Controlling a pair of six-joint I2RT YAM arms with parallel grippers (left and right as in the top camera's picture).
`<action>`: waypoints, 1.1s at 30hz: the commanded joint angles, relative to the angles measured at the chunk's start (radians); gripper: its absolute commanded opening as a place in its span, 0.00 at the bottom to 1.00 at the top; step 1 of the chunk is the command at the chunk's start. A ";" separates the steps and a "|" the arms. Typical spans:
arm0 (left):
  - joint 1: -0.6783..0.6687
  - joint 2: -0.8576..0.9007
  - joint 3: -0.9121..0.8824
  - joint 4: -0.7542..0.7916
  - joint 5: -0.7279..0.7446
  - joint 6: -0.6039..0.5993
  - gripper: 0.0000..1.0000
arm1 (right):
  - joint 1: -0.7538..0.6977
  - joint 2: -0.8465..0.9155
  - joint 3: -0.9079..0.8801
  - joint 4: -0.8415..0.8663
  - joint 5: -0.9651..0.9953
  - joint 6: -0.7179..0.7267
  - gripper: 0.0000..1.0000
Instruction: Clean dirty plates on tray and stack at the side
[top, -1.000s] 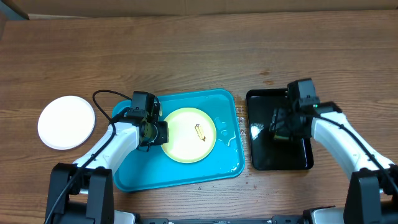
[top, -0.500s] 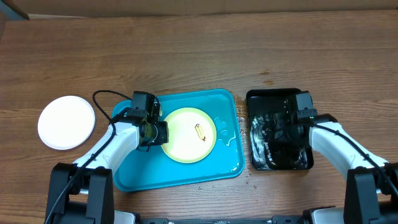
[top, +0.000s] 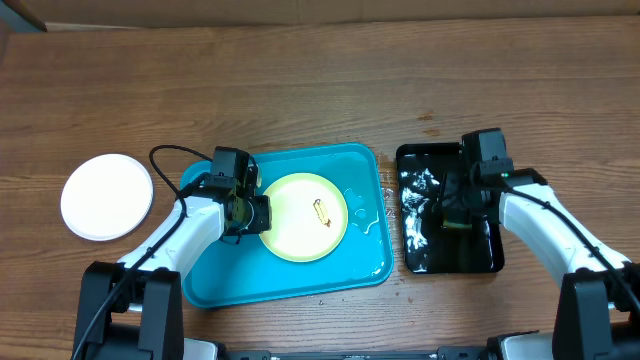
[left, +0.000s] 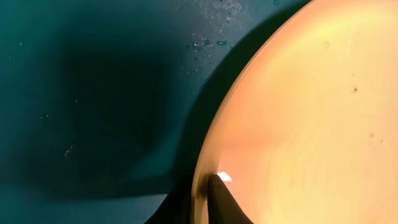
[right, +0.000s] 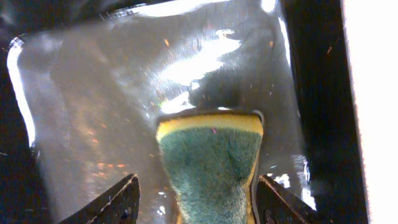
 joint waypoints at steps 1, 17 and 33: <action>-0.001 0.003 -0.005 -0.003 -0.010 0.018 0.11 | 0.002 0.020 -0.079 0.069 0.014 0.000 0.47; -0.001 0.003 -0.005 -0.006 -0.010 0.018 0.15 | 0.002 0.019 0.102 -0.071 -0.029 -0.004 0.66; -0.001 0.003 -0.005 -0.003 -0.010 0.018 0.22 | 0.002 0.110 -0.015 0.130 -0.031 -0.004 0.04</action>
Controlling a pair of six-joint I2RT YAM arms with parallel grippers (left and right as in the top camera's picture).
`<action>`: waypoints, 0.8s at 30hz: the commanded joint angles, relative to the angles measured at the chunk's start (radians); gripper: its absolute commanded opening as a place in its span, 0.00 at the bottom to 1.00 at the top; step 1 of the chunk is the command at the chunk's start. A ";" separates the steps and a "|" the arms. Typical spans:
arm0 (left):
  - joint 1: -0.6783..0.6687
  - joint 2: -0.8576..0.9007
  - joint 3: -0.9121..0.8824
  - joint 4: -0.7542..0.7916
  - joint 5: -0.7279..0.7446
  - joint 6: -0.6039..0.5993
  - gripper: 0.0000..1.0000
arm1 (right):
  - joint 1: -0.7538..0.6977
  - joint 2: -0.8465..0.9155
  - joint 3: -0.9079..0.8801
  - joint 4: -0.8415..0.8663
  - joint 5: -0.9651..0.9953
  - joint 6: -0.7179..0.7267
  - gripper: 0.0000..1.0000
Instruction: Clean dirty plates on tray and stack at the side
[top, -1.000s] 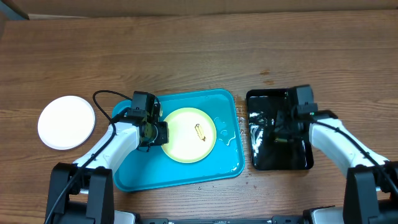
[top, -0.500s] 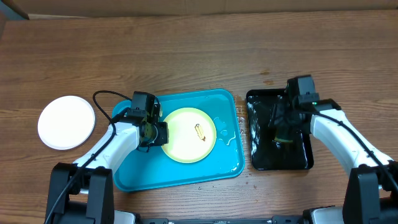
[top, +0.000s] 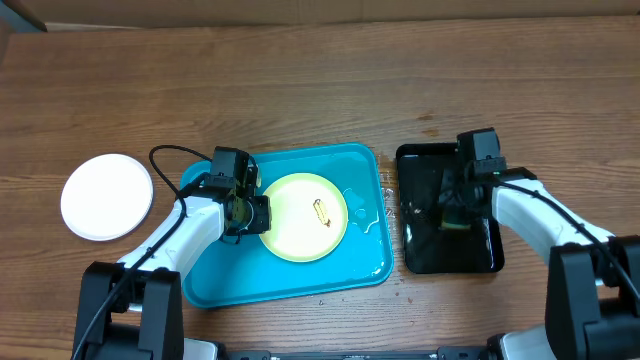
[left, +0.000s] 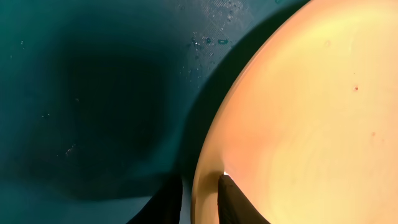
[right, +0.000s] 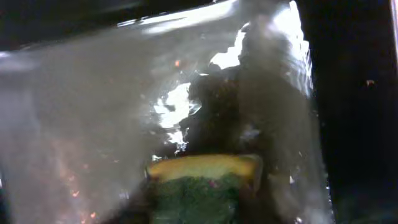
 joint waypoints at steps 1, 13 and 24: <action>-0.001 0.003 -0.004 0.000 -0.010 0.016 0.22 | 0.003 0.017 -0.011 0.022 -0.058 0.002 0.04; -0.001 0.003 -0.004 0.000 -0.042 0.016 0.33 | 0.003 -0.057 0.182 -0.287 -0.111 0.002 0.63; -0.001 0.003 -0.004 0.000 -0.048 0.016 0.36 | 0.003 -0.054 0.006 -0.290 -0.080 0.007 0.63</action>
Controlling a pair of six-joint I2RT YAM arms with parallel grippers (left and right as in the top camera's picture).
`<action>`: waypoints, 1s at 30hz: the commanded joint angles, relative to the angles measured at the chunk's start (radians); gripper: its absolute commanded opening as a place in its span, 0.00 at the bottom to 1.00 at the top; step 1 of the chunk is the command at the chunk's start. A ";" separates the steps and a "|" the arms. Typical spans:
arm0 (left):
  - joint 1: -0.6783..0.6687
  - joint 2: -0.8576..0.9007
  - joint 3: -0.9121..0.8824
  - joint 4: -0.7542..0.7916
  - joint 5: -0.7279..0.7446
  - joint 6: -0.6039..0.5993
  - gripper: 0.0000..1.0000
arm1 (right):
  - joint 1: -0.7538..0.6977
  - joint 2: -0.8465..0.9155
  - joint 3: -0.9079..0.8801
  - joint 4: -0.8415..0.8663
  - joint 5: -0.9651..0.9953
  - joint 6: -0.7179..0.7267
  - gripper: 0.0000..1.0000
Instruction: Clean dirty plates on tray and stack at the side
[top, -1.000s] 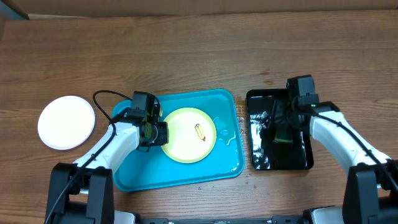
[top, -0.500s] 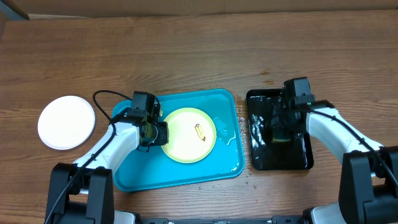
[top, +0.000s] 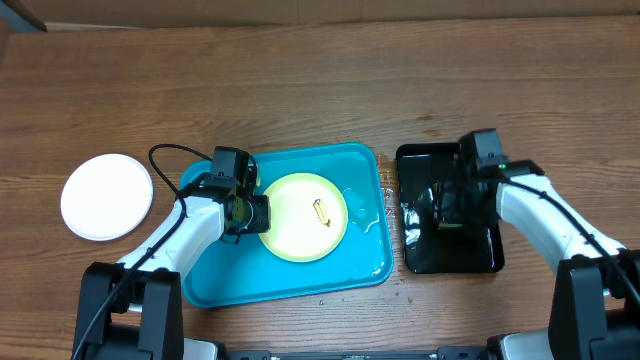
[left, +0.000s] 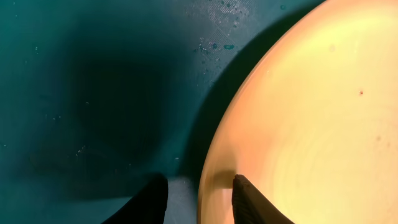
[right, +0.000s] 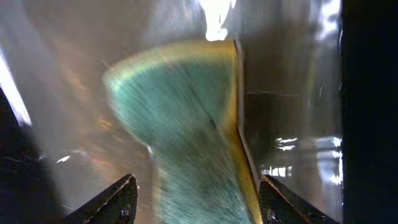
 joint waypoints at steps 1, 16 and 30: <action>-0.001 0.003 -0.005 -0.004 -0.028 0.015 0.36 | 0.003 -0.011 -0.056 0.027 0.003 0.004 0.61; -0.001 0.003 -0.005 -0.007 -0.029 0.015 0.38 | 0.003 -0.011 0.095 -0.157 -0.002 0.002 0.55; -0.001 0.003 -0.005 -0.007 -0.029 0.015 0.40 | 0.003 -0.011 0.072 -0.083 0.000 0.000 0.77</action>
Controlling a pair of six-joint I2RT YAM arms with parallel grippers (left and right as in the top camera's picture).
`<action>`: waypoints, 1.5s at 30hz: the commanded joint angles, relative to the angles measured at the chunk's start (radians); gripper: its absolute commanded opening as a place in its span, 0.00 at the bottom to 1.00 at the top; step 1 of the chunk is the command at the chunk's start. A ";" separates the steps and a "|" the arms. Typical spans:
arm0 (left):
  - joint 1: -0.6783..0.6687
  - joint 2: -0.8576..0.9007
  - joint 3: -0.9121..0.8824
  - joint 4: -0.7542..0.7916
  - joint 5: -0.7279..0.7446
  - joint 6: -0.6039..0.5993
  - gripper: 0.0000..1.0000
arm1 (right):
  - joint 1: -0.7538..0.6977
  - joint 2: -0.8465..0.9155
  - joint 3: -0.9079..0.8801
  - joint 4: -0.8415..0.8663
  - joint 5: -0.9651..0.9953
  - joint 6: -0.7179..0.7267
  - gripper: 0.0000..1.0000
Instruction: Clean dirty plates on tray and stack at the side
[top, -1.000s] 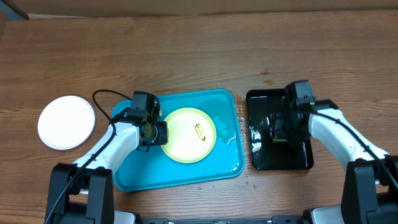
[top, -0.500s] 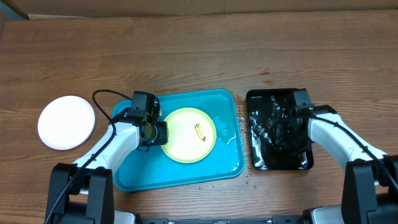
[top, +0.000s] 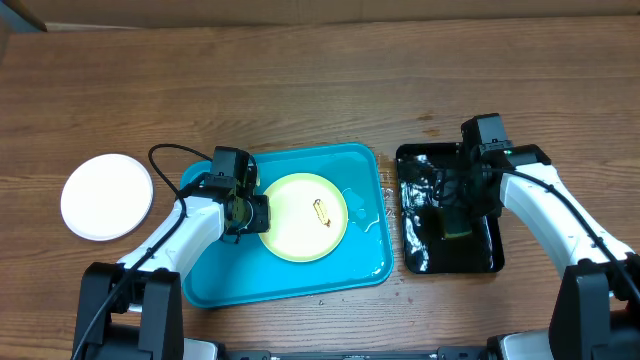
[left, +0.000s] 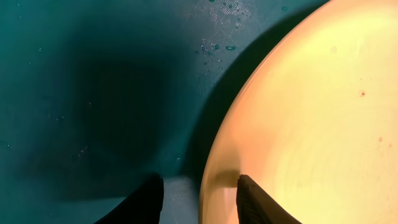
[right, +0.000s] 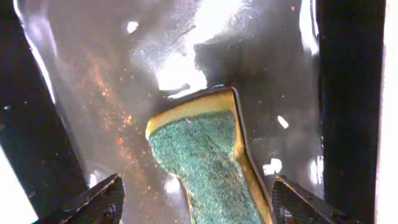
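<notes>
A pale yellow plate (top: 305, 217) with a small brown scrap (top: 321, 211) on it lies in the blue tray (top: 300, 275). My left gripper (left: 200, 199) is open at the plate's left edge. One finger stands over the tray floor and the other over the plate (left: 311, 112), so the rim lies between them. My right gripper (right: 196, 205) is shut on a green and yellow sponge (right: 199, 155) over the wet black tray (top: 420, 262). The sponge tilts to the left beyond the fingers.
A clean white plate (top: 107, 196) sits on the wooden table to the left of the blue tray. Water droplets lie on the blue tray's right side (top: 362, 212). The black tray's floor (right: 112, 81) shines with water.
My left gripper's fingers stand slightly wider apart about the plate rim. The right gripper has shifted over the black tray, and the sponge in it now shows sharp and tilted.
At first my left gripper was pinched on the yellow plate's rim, and the right held the sponge over the wet black tray. Moment by moment the left fingers stood wider apart; now they are open. The right kept the sponge, shifting about within the black tray.
</notes>
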 joint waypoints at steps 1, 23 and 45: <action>-0.001 0.003 -0.005 -0.007 -0.023 0.015 0.41 | 0.002 -0.006 -0.064 0.036 -0.004 0.000 0.76; -0.001 0.003 -0.005 -0.006 -0.023 0.015 0.47 | 0.002 -0.048 0.039 -0.022 -0.045 -0.047 0.04; -0.001 0.003 -0.005 0.005 -0.010 0.016 0.04 | 0.002 -0.048 0.038 -0.045 -0.064 -0.046 0.04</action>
